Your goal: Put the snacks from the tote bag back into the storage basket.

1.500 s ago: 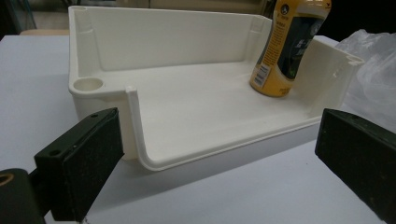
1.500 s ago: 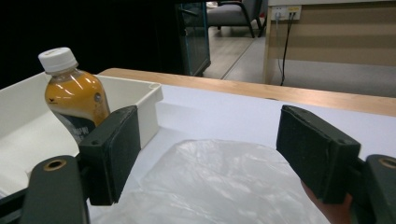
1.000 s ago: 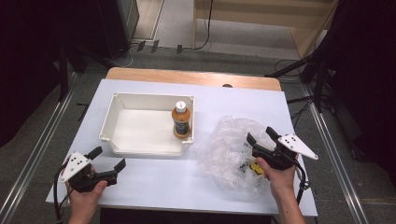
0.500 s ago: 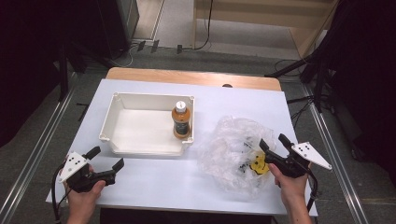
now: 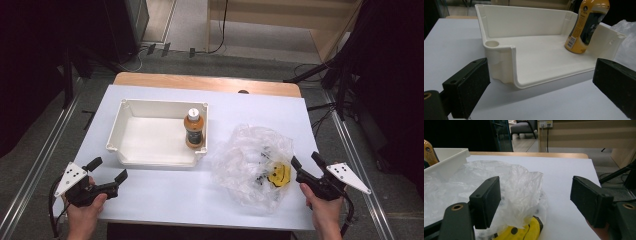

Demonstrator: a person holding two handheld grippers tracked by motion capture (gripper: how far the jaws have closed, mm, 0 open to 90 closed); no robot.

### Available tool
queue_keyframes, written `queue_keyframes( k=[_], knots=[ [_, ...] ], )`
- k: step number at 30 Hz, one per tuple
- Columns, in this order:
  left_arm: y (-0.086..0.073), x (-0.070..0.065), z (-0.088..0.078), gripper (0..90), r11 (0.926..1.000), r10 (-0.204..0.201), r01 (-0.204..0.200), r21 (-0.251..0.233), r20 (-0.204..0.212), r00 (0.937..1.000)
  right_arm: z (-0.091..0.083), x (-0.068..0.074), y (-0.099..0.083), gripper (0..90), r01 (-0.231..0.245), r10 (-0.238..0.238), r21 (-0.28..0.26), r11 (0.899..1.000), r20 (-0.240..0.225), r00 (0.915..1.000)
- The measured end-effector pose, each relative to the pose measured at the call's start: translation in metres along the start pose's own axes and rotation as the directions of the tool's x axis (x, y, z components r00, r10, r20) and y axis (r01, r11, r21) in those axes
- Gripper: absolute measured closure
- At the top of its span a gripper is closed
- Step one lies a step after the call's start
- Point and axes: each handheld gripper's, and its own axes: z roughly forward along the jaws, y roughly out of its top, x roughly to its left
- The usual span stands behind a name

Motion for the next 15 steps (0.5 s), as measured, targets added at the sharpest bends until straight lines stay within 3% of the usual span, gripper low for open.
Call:
queue_keyframes(
  k=[7, 15],
  knots=[
    [0.0, 0.005, -0.002, 0.9, 0.9999, -0.01, 0.01, -0.003, -0.013, 0.9999, -0.008, -0.015, -0.006, 26.3, 0.012, -0.012, 0.006, 1.0, 0.043, 0.999],
    [-0.001, 0.011, -0.004, 0.9, 0.9999, -0.017, 0.017, -0.004, -0.025, 0.9995, -0.016, -0.03, -0.011, 26.9, -0.017, 0.017, 0.004, 1.0, 0.06, 0.998]
  ],
)
